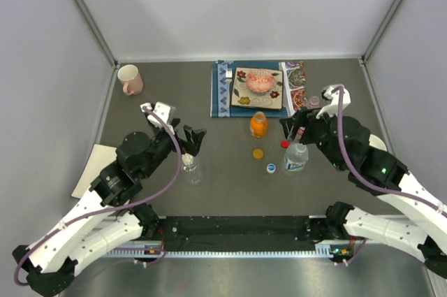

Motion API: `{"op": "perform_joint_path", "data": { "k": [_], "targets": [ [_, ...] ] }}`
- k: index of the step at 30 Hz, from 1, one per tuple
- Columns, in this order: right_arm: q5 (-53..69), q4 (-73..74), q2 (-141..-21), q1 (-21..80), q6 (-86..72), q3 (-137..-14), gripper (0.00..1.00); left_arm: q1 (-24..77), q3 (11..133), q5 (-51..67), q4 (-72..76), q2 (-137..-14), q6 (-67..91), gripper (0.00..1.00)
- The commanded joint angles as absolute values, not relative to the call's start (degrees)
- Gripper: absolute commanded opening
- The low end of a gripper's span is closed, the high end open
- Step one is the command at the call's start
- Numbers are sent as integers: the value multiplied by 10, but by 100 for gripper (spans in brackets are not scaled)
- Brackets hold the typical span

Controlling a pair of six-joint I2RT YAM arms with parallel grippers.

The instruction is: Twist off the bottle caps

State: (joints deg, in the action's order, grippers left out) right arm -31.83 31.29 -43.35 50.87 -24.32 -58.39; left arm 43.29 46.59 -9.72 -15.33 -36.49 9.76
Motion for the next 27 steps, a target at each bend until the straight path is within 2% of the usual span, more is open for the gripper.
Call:
{"op": "perform_joint_path", "data": {
  "k": [1, 5, 10, 15, 19, 27],
  "targets": [
    [-135, 276, -478, 541, -207, -639, 72, 430, 511, -256, -204, -381, 120, 99],
    [-113, 242, -583, 614, -185, -653, 72, 360, 559, -271, -295, -445, 156, 99],
    [-93, 175, -669, 666, -178, -677, 73, 255, 555, -246, -328, -441, 228, 99],
    [-68, 130, -749, 688, -172, -712, 75, 213, 557, -253, -360, -448, 286, 99],
    [-77, 106, -800, 706, -151, -740, 75, 173, 538, -212, -375, -455, 336, 99],
    [-89, 89, -881, 712, -135, -791, 78, 167, 489, -204, -376, -445, 389, 99]
  ]
}}
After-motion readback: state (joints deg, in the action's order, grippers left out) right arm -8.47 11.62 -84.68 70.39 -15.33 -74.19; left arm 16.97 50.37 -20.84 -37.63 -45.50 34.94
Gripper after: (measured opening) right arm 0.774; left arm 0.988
